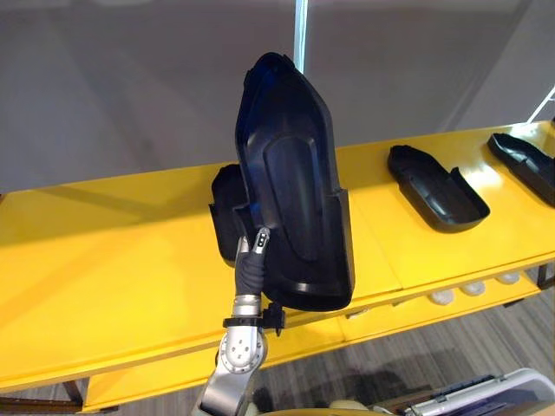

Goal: Walk over and take plastic housings, then place them on the shelf

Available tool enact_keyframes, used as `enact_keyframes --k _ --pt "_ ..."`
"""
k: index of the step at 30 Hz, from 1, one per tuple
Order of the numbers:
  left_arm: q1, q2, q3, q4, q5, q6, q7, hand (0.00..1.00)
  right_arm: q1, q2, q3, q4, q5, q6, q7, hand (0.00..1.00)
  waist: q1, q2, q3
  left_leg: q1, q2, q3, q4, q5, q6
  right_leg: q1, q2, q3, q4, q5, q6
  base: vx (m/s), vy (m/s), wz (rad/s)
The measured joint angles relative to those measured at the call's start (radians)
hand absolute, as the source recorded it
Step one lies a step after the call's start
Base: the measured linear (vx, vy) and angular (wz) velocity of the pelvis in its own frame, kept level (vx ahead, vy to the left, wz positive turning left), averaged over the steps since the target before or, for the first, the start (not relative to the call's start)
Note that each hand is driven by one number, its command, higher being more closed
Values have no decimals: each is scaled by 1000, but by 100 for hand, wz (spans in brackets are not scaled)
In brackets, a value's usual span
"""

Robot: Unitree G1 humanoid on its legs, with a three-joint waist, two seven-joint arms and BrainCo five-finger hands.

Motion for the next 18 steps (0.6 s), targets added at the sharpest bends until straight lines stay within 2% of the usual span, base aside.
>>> enact_keyframes --k 2,6,8,10,11,12,13,15,16,18 --pt "2 2 3 0 0 0 0 100 -8 0 0 2 -3 0 -1 0 2 2 -1 17 2 -3 -15 3 -2 12 4 1 -4 4 0 24 -7 3" --pt "39 17 41 3 2 4 1 100 -38 -2 0 3 -7 -8 -1 0 -1 19 -10 52 5 -2 -105 51 -4 19 15 13 -41 32 -6 -44 -19 -7" --pt "48 15 51 3 2 4 1 100 -39 -5 0 7 -9 -13 -2 0 6 23 -4 40 4 -16 -104 50 -5 20 15 13 -40 32 -6 -120 -13 11" --pt "50 14 75 3 3 4 1 100 -47 -9 2 7 -9 -15 -3 0 -1 27 11 -4 8 -17 -54 9 -11 16 9 -14 -42 32 -6 -186 0 34" --pt "48 14 79 3 3 4 2 100 -49 -10 1 8 -9 -15 -2 0 0 27 16 -25 18 14 -25 -13 -19 11 4 -26 -45 32 -6 -137 6 42" --pt "46 12 88 3 2 4 6 100 -54 -11 -1 10 -10 -15 -5 0 -2 23 22 -60 44 85 39 -40 -15 -9 -7 -48 -45 34 -9 -141 2 52" --pt "38 12 90 4 2 5 15 100 -66 -22 -8 27 -13 -15 -7 0 -9 29 32 -124 94 163 168 -69 27 -40 -18 -72 -28 33 -10 -147 12 53" --pt "35 9 103 3 0 5 23 100 -86 -33 -14 66 -31 -7 -8 0 -14 33 35 -176 161 221 332 -109 56 -67 -48 -90 -2 30 -7 -157 140 44" --pt "35 7 117 4 -1 5 25 100 -89 -35 -18 81 -39 -6 -8 0 -25 31 36 -175 217 235 415 -139 38 -71 -81 -97 18 24 13 -106 191 42" --pt "32 7 122 4 -4 1 28 100 -85 -39 -21 94 -42 6 -8 0 -44 36 33 -140 285 223 422 -148 9 -77 -127 -112 55 8 47 -39 342 47"
